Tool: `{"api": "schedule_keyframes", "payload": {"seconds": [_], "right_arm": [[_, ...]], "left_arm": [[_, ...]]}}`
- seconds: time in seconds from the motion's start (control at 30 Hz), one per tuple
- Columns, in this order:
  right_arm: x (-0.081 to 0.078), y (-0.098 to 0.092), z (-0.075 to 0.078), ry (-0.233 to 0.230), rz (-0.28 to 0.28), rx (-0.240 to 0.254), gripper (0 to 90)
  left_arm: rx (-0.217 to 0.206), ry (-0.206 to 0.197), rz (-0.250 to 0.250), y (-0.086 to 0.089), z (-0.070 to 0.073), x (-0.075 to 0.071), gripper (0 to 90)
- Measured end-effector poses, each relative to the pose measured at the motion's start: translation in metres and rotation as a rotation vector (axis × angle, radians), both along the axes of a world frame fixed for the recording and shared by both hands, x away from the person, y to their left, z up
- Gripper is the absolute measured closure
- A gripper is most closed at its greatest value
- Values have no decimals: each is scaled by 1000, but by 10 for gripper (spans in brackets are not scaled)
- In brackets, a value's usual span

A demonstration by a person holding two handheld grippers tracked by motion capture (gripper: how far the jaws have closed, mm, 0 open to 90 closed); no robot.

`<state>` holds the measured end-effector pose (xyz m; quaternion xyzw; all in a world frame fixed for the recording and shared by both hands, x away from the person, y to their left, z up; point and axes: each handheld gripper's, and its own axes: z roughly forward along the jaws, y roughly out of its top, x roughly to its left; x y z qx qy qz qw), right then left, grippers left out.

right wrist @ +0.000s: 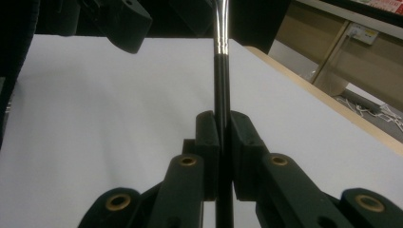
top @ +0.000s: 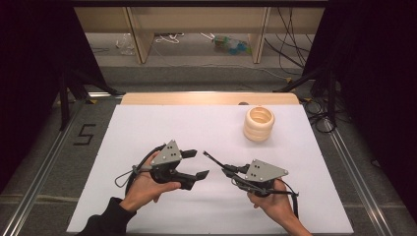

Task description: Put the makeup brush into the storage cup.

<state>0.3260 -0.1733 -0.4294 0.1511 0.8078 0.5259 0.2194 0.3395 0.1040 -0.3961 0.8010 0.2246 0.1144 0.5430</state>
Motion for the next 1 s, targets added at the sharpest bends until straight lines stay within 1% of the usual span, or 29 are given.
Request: {"api": "schedule_keyframes", "payload": {"seconds": [0.03, 0.07, 0.17, 0.3, 0.33, 0.5, 0.63, 0.73, 0.8, 0.83, 0.9, 0.93, 0.97, 1.0], "right_arm": [[0, 0, 0, 1, 5, 2, 840], [0, 1, 0, -2, 3, 5, 840], [-1, 2, 0, -9, 5, 7, 840], [-3, 3, 0, 0, 9, 23, 839], [-2, 4, 0, -5, 12, 28, 839], [-3, 6, 0, 3, 23, 40, 839], [-4, 8, -1, 7, 28, 43, 839], [-4, 10, -2, 11, 25, 64, 839], [-5, 10, -2, 11, 27, 67, 839], [-5, 11, -2, 12, 27, 73, 839], [-4, 11, -2, 19, 36, 83, 839], [-5, 11, -3, 18, 30, 84, 839], [-5, 12, -3, 20, 30, 85, 839], [-5, 12, -3, 22, 30, 88, 839]], "left_arm": [[-11, 1, 1, -1, -1, 0, 252], [-22, 12, 6, -2, -2, -1, 252], [-37, 13, 2, -3, -3, -2, 250], [-61, 6, 7, -4, -3, -3, 251], [-69, 13, 8, -5, -4, -4, 251], [-90, 28, 7, -7, -5, -4, 249], [-98, 28, 9, -8, -5, -4, 248], [-94, 25, 7, -9, -6, -5, 246], [-96, 16, 8, -10, -6, -5, 245], [-105, 23, 11, -11, -7, -6, 245], [-106, 25, 10, -11, -7, -6, 245], [-105, 24, 10, -11, -7, -6, 244], [-114, 29, 6, -12, -8, -6, 243], [-107, 26, 10, -12, -8, -6, 240]]}}
